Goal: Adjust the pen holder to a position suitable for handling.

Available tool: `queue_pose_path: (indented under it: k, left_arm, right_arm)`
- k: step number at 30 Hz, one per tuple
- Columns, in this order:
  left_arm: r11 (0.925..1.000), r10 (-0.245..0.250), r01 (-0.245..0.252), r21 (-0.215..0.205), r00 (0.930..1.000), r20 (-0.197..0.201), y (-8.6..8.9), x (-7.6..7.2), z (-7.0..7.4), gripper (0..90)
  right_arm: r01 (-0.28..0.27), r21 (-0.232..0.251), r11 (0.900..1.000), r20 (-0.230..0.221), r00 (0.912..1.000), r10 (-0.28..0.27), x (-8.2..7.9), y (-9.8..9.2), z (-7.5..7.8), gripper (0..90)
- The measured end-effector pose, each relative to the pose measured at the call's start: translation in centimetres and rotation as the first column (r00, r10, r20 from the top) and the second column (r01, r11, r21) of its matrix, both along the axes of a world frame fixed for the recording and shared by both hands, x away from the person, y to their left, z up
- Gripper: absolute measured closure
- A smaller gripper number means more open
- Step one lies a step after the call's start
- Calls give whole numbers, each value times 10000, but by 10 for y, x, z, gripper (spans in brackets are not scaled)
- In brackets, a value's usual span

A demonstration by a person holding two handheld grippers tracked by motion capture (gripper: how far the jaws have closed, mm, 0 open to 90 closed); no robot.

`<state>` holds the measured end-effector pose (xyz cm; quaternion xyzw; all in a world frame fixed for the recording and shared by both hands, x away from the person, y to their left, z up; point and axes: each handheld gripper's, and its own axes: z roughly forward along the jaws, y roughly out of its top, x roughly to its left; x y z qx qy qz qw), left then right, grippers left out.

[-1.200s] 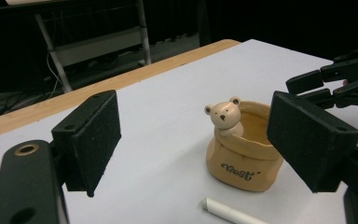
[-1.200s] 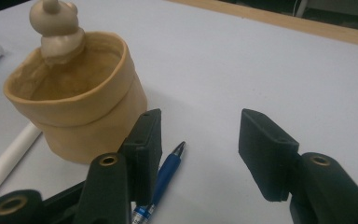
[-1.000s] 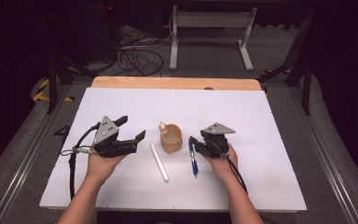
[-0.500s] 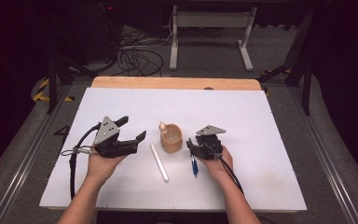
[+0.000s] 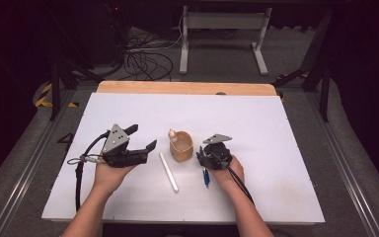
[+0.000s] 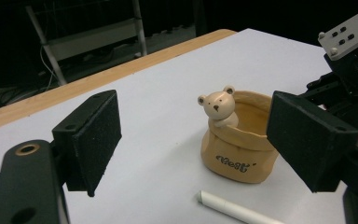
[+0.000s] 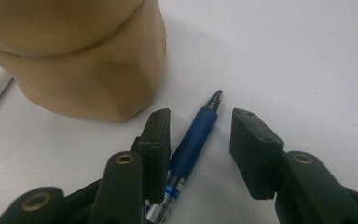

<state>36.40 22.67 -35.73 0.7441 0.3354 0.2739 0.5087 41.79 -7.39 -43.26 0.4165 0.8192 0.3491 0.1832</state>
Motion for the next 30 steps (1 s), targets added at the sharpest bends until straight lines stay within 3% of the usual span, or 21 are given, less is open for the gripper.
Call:
queue_pose_path:
  k: [19,30]
  left_arm:
    - [9999,-84,85,58,10000,-51,-3,0,-1,187]
    - [9996,-246,248,122,9996,-149,-7,0,-4,187]
  right_arm:
    - [-225,91,9997,-376,9990,228,3,-4,3,739]
    - [-438,-333,9985,-238,9988,430,4,-5,5,809]
